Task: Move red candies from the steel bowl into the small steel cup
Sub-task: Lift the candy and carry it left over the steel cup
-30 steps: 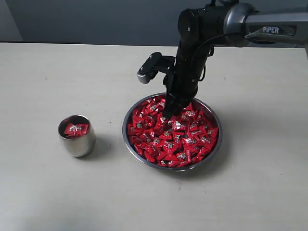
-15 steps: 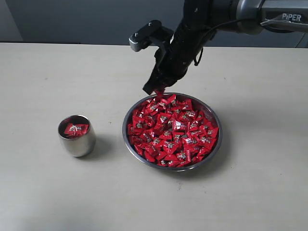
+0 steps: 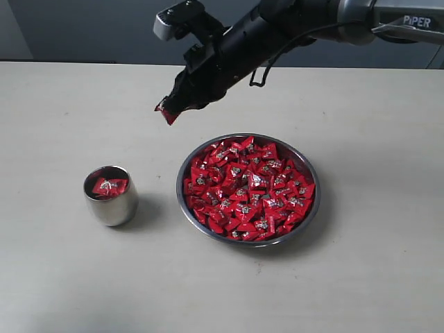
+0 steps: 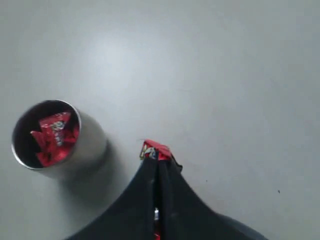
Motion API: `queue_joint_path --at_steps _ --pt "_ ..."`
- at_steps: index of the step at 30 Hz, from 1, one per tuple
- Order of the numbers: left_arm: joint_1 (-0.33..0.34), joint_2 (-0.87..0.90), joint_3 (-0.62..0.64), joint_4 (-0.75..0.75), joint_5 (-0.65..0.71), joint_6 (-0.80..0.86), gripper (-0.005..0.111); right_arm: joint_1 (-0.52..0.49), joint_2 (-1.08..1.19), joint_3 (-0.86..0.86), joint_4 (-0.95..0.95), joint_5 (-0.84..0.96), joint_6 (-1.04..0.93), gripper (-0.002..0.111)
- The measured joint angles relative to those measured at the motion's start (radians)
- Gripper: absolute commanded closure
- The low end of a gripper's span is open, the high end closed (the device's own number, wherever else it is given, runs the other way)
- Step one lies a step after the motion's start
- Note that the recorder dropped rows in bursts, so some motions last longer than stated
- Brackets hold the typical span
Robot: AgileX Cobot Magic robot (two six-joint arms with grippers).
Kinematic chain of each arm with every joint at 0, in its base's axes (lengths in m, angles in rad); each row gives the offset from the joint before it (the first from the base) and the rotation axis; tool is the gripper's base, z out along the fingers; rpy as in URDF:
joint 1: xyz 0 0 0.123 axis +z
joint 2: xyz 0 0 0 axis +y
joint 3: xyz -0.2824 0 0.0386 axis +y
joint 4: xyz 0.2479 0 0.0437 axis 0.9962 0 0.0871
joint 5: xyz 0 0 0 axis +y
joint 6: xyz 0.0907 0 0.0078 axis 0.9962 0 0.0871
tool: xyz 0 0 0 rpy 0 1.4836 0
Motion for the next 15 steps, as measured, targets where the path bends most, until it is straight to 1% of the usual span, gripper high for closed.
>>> queue_joint_path --at_steps 4,10,12,15 --pt "0.0 0.0 0.0 0.0 0.0 0.0 0.106 0.04 0.043 -0.097 0.006 0.077 -0.066 0.109" --pt "0.0 0.0 0.0 0.0 0.0 0.0 0.106 0.109 0.138 -0.284 0.005 0.19 -0.081 0.109" --pt "0.0 0.0 0.0 0.0 0.0 0.0 0.106 0.132 0.175 -0.34 -0.021 0.222 -0.071 0.109" --pt "0.0 0.0 0.0 0.0 0.0 0.0 0.106 0.171 0.224 -0.42 -0.123 0.278 -0.02 0.109"
